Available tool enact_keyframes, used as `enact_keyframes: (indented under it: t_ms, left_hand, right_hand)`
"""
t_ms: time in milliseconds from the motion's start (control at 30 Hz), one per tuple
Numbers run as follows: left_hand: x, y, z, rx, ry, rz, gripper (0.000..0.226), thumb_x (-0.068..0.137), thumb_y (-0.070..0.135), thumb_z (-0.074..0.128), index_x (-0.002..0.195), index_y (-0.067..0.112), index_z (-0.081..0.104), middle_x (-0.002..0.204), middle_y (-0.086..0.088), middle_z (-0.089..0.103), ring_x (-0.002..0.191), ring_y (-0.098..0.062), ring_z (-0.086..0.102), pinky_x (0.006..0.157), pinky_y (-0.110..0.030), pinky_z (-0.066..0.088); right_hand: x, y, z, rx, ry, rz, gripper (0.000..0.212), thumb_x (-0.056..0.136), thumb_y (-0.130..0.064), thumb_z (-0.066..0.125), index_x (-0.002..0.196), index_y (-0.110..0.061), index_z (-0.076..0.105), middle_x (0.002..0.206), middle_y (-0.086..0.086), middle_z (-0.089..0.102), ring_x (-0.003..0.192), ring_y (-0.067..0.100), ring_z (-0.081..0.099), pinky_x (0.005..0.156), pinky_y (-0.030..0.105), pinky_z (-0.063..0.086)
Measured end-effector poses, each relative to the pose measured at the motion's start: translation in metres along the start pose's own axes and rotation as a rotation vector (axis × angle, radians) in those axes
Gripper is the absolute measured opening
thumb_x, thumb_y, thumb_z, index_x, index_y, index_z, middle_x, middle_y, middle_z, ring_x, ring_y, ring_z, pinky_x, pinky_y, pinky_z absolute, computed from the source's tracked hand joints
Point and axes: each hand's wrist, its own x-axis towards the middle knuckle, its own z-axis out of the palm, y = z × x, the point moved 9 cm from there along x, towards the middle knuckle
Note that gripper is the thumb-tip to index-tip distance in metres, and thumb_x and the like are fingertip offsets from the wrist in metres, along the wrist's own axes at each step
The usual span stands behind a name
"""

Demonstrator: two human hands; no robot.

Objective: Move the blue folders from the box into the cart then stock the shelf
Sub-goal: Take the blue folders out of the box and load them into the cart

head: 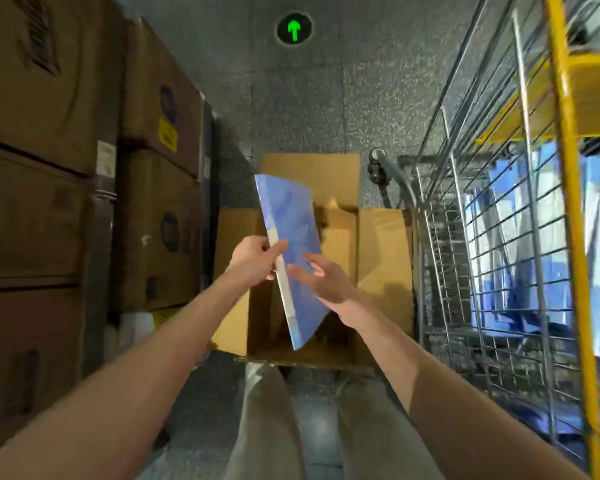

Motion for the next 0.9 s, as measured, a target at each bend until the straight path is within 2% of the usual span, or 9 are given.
enact_keyframes:
  t_ms: [67,200,367,433,500,567,667,767,900]
  left_hand:
    - [-0.035,0.031,-0.022,-0.062,0.014,0.022,0.037,0.099,0.033,0.063,0.070,0.011,0.059,0.060,-0.005,0.063,0.046,-0.013,0.064,0.049,-0.025,0.054]
    - [-0.084,0.079,-0.057,-0.124,0.047,0.072,0.039,0.101,0.025,0.061,0.066,0.009,0.055,0.057,-0.008,0.058,0.034,-0.004,0.056,0.036,-0.018,0.043]
    - [-0.133,0.134,-0.092,-0.168,0.050,0.175,0.039,0.099,0.034,0.062,0.083,-0.002,0.065,0.074,-0.015,0.066,0.060,-0.022,0.065,0.043,-0.022,0.049]
    - [-0.149,0.150,-0.098,-0.170,0.000,0.223,0.040,0.098,0.036,0.062,0.090,-0.002,0.068,0.084,-0.018,0.071,0.074,-0.029,0.071,0.059,-0.035,0.060]
    - [-0.170,0.168,-0.099,-0.112,-0.056,0.295,0.039,0.100,0.034,0.060,0.082,0.000,0.068,0.080,-0.018,0.071,0.071,-0.028,0.071,0.068,-0.040,0.060]
    - [-0.193,0.185,-0.102,-0.034,-0.088,0.402,0.041,0.102,0.035,0.055,0.079,0.002,0.064,0.070,-0.017,0.065,0.059,-0.023,0.068,0.062,-0.036,0.055]
    - [-0.235,0.204,-0.101,0.051,-0.163,0.555,0.045,0.104,0.037,0.051,0.085,0.000,0.066,0.071,-0.013,0.060,0.057,-0.016,0.067,0.054,-0.027,0.045]
    - [-0.277,0.218,-0.098,0.033,-0.240,0.671,0.044,0.105,0.032,0.050,0.101,-0.008,0.067,0.083,-0.009,0.066,0.066,-0.021,0.066,0.057,-0.027,0.043]
    - [-0.320,0.227,-0.074,0.107,-0.297,0.781,0.043,0.101,0.037,0.053,0.093,-0.003,0.068,0.078,-0.006,0.070,0.060,-0.020,0.064,0.063,-0.034,0.050]
  right_hand:
    - [-0.030,-0.034,-0.008,0.050,0.119,-0.144,0.040,0.098,-0.030,0.061,0.135,-0.014,0.059,0.128,0.011,0.061,0.116,0.022,0.061,0.093,0.026,0.050]
    - [-0.087,-0.076,-0.009,-0.069,0.033,-0.148,0.083,0.085,-0.050,0.072,0.154,-0.022,0.035,0.155,-0.001,0.042,0.142,0.018,0.039,0.107,0.026,0.035]
    - [-0.141,-0.135,-0.025,-0.293,0.141,-0.285,0.105,0.071,-0.077,0.064,0.157,-0.039,0.017,0.148,-0.002,0.051,0.134,0.022,0.050,0.096,0.031,0.046]
    - [-0.164,-0.152,-0.028,-0.430,0.253,-0.344,0.088,0.085,-0.066,0.056,0.157,-0.034,0.018,0.129,0.005,0.064,0.115,0.029,0.061,0.078,0.032,0.045]
    - [-0.196,-0.168,-0.028,-0.540,0.386,-0.435,0.062,0.101,-0.049,0.042,0.155,-0.025,0.026,0.108,0.014,0.069,0.095,0.036,0.065,0.066,0.033,0.040]
    - [-0.225,-0.175,-0.028,-0.581,0.496,-0.491,0.044,0.106,-0.036,0.033,0.145,-0.015,0.040,0.095,0.017,0.068,0.084,0.039,0.065,0.063,0.039,0.046]
    - [-0.263,-0.175,-0.046,-0.657,0.671,-0.390,0.025,0.103,-0.019,0.038,0.119,-0.007,0.052,0.100,0.019,0.067,0.093,0.041,0.065,0.067,0.041,0.043]
    - [-0.317,-0.166,-0.067,-0.457,0.793,-0.355,0.029,0.105,-0.020,0.038,0.103,-0.001,0.060,0.100,0.024,0.067,0.094,0.042,0.063,0.072,0.041,0.044]
    - [-0.392,-0.139,-0.092,-0.202,0.995,-0.298,0.025,0.104,-0.017,0.039,0.083,-0.008,0.050,0.075,0.009,0.051,0.072,0.029,0.044,0.060,0.039,0.022]
